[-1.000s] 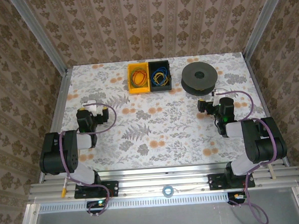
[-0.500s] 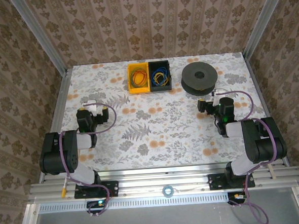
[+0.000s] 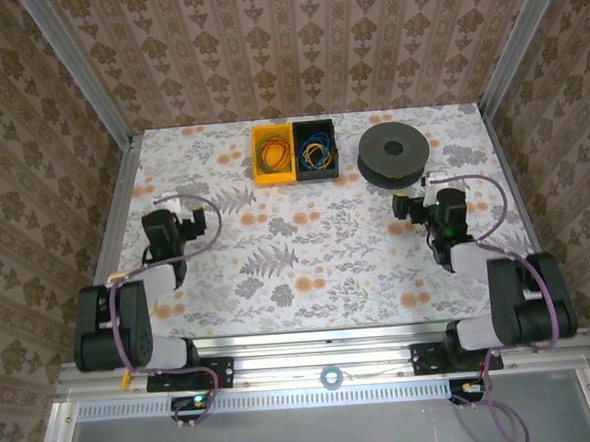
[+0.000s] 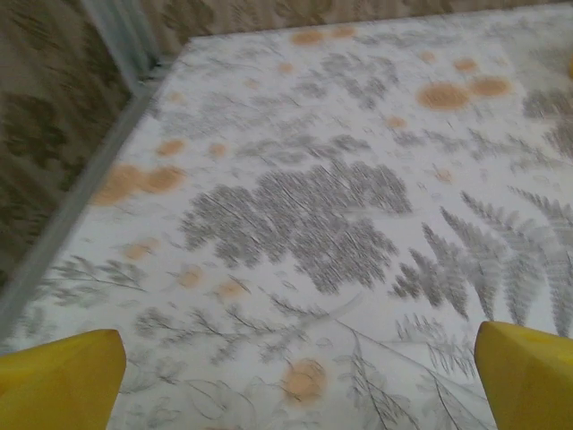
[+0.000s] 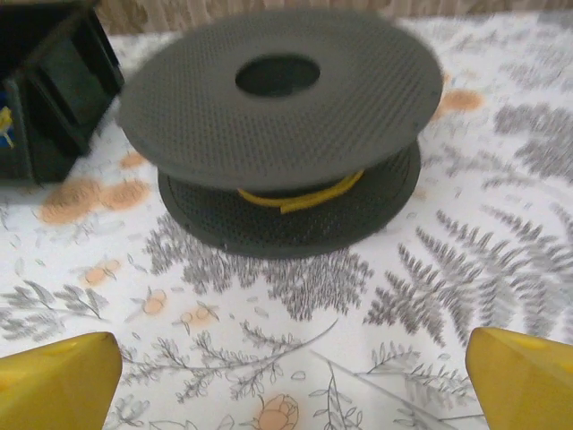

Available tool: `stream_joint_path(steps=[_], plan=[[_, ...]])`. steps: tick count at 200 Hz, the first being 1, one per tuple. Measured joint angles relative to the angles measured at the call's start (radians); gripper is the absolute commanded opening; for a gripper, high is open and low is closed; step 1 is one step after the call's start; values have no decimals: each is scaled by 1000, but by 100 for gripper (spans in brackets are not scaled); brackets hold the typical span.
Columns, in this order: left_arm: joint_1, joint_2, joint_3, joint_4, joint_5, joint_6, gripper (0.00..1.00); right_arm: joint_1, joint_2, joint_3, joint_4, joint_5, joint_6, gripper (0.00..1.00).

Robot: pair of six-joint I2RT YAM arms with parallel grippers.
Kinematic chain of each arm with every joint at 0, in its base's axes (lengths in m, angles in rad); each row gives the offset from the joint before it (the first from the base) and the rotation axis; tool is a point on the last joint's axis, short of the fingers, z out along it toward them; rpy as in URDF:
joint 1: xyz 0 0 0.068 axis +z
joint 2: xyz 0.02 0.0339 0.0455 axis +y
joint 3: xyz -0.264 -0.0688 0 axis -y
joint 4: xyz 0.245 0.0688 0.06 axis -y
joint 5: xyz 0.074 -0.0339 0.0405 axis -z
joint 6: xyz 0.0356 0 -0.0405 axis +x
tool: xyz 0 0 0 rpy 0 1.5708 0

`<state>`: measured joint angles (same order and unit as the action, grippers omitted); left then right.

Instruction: Wrap the cables

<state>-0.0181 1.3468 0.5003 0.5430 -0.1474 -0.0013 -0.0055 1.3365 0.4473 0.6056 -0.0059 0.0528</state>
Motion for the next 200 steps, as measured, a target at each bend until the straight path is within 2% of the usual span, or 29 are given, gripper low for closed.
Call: stream_joint_path(steps=[17,37,59,68,95,122,157,200], plan=[[0,-62,130,-175,-34,-45,100,-1,-94,54,-100,30,22,100],[0,-98,256,-365,-41,-99,100,-31,-122,170,-250,15,60,100],[0,-81,376,-593,-2,-151,100,-118,-74,312,-375,-107,142,100],[-1,-61,412,-668,22,-166,100,-178,-19,372,-399,-201,196,100],[-18,-6,457,-816,74,-202,100,-280,193,463,-366,-439,375,100],[-40,13,461,-942,123,-220,100,-297,398,520,-319,-602,531,98],[-74,17,523,-1055,128,-219,100,-297,545,587,-206,-711,681,89],[-88,10,534,-1105,122,-219,100,-297,644,641,-70,-753,802,81]])
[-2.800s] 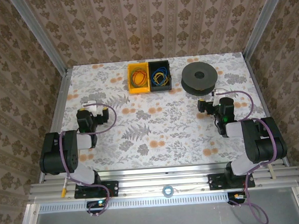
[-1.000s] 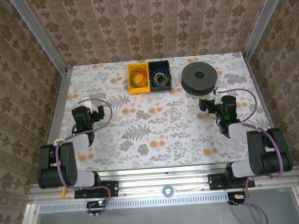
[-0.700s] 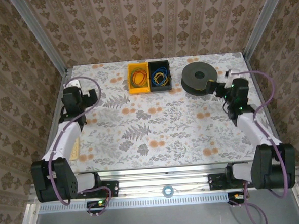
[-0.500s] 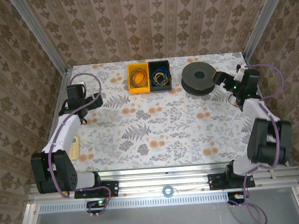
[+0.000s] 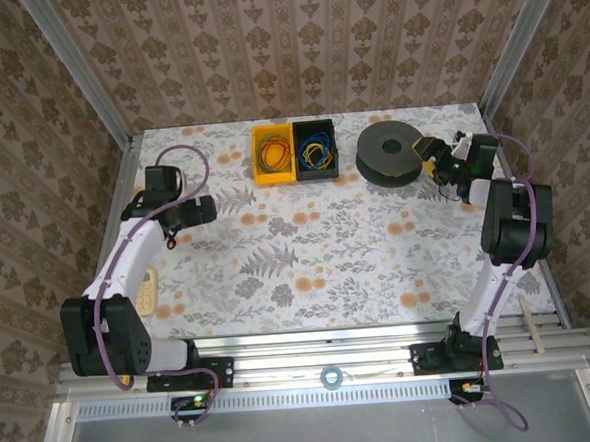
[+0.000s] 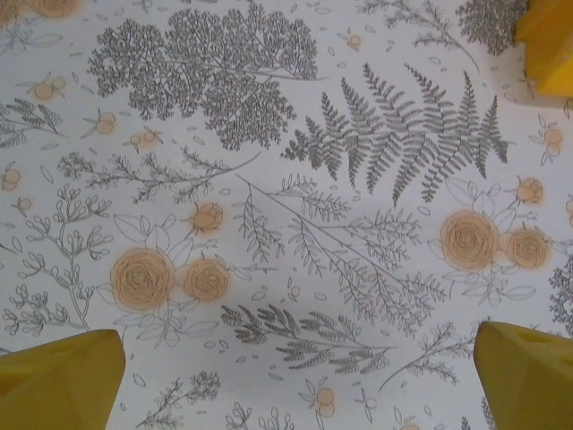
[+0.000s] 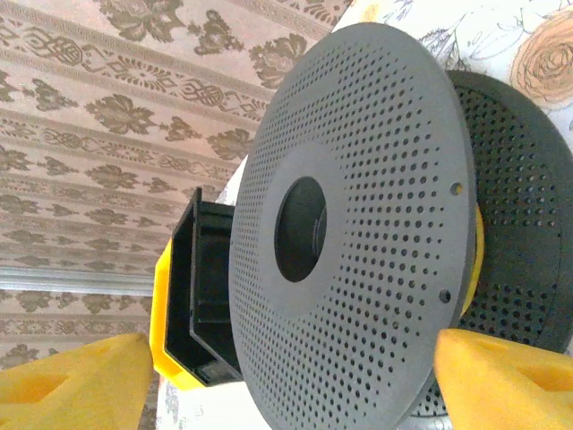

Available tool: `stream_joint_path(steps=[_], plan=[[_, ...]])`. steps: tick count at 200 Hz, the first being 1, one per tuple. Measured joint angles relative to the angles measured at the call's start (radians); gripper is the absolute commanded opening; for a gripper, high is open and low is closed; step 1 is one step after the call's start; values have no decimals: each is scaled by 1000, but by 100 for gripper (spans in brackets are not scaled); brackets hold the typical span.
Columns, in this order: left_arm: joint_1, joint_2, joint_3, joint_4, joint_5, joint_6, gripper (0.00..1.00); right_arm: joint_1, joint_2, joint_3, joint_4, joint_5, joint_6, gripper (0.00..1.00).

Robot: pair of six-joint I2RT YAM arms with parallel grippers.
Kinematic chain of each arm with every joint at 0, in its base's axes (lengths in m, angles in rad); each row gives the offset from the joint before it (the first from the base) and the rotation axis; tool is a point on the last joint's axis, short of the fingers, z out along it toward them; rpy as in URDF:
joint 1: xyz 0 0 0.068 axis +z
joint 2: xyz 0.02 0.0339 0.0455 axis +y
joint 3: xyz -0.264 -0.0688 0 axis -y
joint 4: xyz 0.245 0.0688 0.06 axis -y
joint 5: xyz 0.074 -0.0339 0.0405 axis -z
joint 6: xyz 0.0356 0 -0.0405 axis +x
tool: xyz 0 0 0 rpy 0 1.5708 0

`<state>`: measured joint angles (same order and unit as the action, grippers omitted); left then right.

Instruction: Wrap the cables

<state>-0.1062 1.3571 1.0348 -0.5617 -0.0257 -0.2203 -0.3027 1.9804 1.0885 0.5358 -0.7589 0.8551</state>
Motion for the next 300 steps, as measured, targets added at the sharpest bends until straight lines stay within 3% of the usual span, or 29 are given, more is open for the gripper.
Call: stream_joint_path(steps=[51,80,198,221,248,300], plan=[[-5,0,1,-31,-8,1,100,0,69,20,40,-6,51,80],[-6,0,1,-35,-8,3,100,3,92,49,40,-6,64,74],[-12,0,3,-37,-15,4,100,46,222,208,8,19,111,36],[-12,0,3,-37,-15,4,100,46,228,208,5,28,124,25],[-12,0,3,-37,-15,4,100,46,229,208,18,19,146,0],[-12,-1,3,-34,-22,4,100,43,63,130,-23,10,90,0]])
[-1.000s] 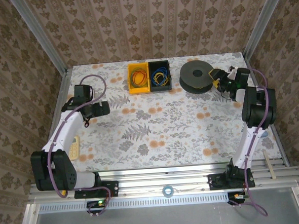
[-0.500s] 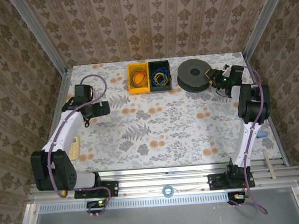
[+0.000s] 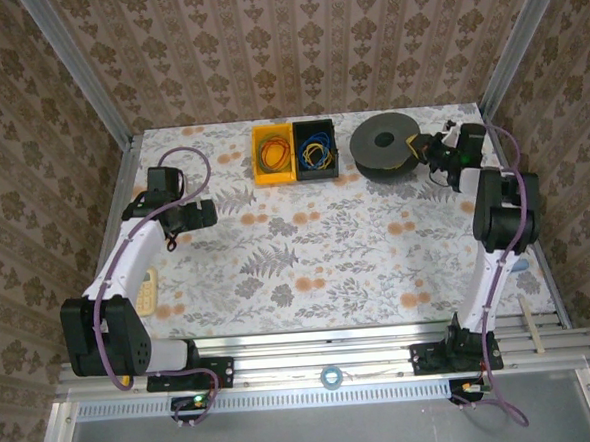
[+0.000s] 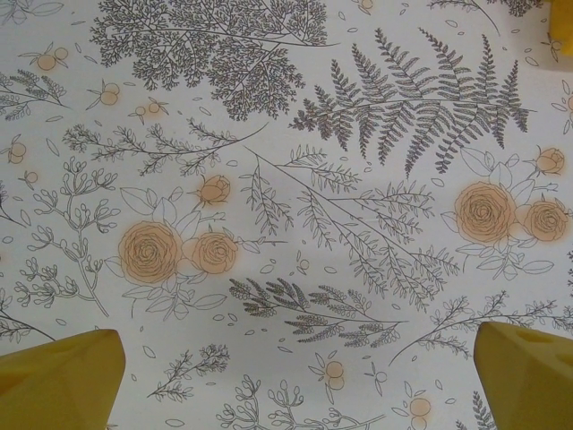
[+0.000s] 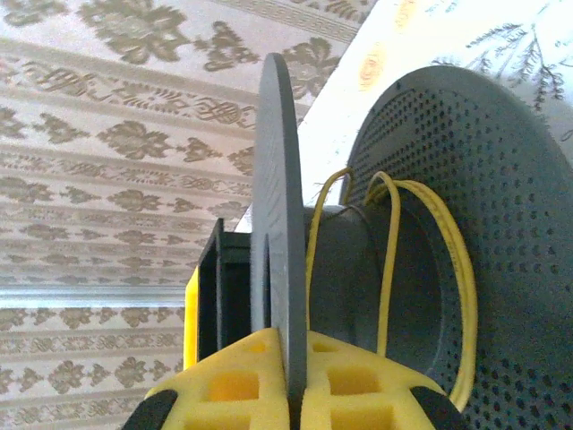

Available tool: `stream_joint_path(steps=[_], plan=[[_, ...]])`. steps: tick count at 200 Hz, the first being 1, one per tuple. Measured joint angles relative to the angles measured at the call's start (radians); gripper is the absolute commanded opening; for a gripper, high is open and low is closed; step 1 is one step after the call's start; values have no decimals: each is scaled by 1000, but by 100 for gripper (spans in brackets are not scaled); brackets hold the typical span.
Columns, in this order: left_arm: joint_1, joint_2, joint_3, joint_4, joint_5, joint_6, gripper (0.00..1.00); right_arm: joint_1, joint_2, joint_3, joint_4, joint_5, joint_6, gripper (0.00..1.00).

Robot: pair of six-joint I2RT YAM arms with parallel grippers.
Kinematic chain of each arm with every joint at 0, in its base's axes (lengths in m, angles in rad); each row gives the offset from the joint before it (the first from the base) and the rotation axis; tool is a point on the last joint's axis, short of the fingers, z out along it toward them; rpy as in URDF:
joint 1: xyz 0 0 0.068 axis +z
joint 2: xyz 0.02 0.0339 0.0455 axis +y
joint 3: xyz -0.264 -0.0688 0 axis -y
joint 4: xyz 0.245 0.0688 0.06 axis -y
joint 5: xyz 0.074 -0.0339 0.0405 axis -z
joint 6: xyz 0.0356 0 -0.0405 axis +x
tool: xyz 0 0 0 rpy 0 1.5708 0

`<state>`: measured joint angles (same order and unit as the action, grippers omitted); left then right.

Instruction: Wrap the cables

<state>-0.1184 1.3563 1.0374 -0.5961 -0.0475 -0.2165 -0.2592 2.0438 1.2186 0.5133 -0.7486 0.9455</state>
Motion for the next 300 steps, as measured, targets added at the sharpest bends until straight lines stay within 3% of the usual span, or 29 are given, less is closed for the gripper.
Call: stream_joint_path(steps=[72,105,131,161,187,237,292,300], plan=[[-6,-5,-1,31,-5,0,100,4,-556,-277,-345,2,-228,0],[-6,-5,-2,45,-5,0,100,109,-800,-351,-528,-39,-293,0],[-6,-5,-2,55,-3,1,100,279,-896,-431,-531,-68,-257,0],[-8,-5,-4,68,0,0,100,503,-819,-569,-343,-71,-121,0],[-14,-5,-11,66,0,0,100,612,-649,-603,-151,-66,-21,0],[-19,-12,-16,57,0,0,100,644,-374,-587,230,-67,114,0],[-19,-10,-16,13,-1,3,100,644,-192,-583,431,-91,181,0],[-19,-9,-16,6,-1,3,100,644,-185,-581,434,-93,180,5]])
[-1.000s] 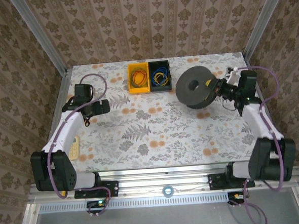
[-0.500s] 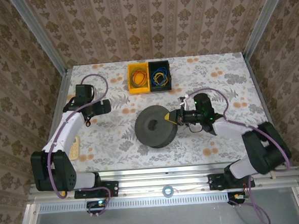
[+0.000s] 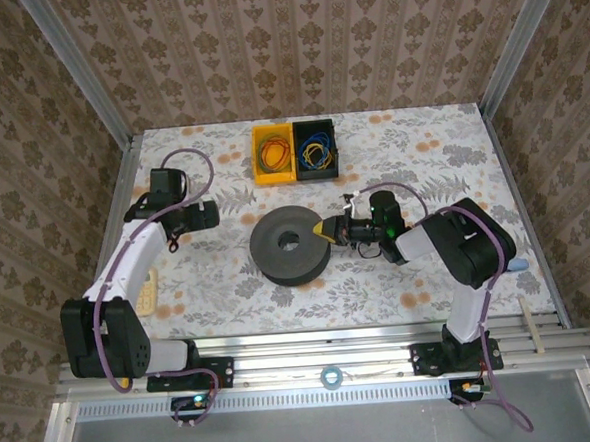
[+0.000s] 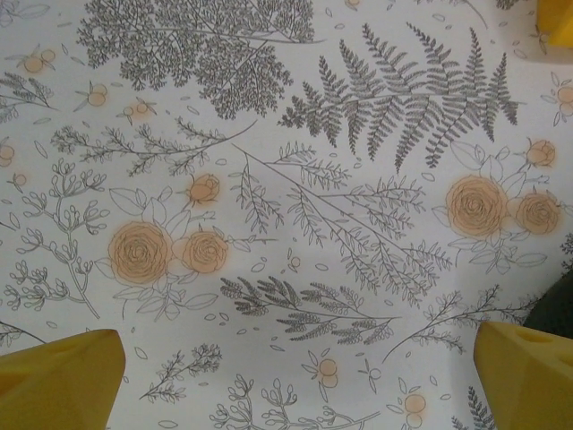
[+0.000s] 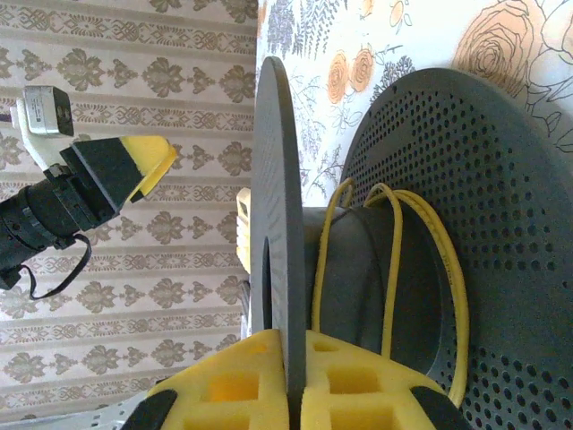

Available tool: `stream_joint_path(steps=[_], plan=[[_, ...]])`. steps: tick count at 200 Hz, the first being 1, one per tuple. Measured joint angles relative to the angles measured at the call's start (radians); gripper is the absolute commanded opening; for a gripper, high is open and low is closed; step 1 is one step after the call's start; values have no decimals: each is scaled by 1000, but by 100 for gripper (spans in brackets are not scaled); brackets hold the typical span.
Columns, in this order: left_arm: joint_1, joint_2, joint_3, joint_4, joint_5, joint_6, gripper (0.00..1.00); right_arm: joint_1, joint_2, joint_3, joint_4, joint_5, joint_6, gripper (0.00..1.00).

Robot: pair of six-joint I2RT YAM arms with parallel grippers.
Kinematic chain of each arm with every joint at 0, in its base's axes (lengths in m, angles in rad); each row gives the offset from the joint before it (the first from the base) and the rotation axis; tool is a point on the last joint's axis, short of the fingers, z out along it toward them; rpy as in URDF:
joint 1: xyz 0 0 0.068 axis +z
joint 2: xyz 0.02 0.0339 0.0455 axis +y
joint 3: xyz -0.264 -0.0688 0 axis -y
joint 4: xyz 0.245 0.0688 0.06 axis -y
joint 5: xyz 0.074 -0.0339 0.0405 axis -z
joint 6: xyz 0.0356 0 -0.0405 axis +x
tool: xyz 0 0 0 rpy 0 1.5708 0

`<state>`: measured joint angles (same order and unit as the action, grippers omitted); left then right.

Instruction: Wrap the cables

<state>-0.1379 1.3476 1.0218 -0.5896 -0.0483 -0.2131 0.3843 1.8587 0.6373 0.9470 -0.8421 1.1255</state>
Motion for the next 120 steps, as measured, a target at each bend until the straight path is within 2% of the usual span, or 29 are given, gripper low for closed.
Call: stream_joint_path(steps=[32,44,51,57,61,75,86,87,102,108,120], plan=[[-3,27,21,-27,8,2,100,0,2,34,-72,-5,-58,11],[-7,43,34,-32,9,4,100,0,-12,58,-158,-3,-111,18],[-8,49,37,-32,11,4,100,0,-24,72,-220,2,-146,24],[-12,55,40,-33,11,4,100,0,-35,85,-280,13,-189,36],[-12,56,40,-34,11,4,100,0,-42,92,-313,20,-207,38],[-13,64,46,-38,13,4,100,0,-66,124,-472,54,-298,59],[-13,67,50,-40,15,4,100,0,-85,154,-595,83,-362,71],[-13,67,50,-40,15,4,100,0,-87,158,-604,83,-369,75],[-13,68,55,-41,15,7,100,0,-114,201,-742,118,-444,95],[-13,69,59,-43,15,8,100,0,-128,225,-794,135,-467,100],[-15,71,65,-48,14,8,100,0,-154,287,-926,179,-537,100]])
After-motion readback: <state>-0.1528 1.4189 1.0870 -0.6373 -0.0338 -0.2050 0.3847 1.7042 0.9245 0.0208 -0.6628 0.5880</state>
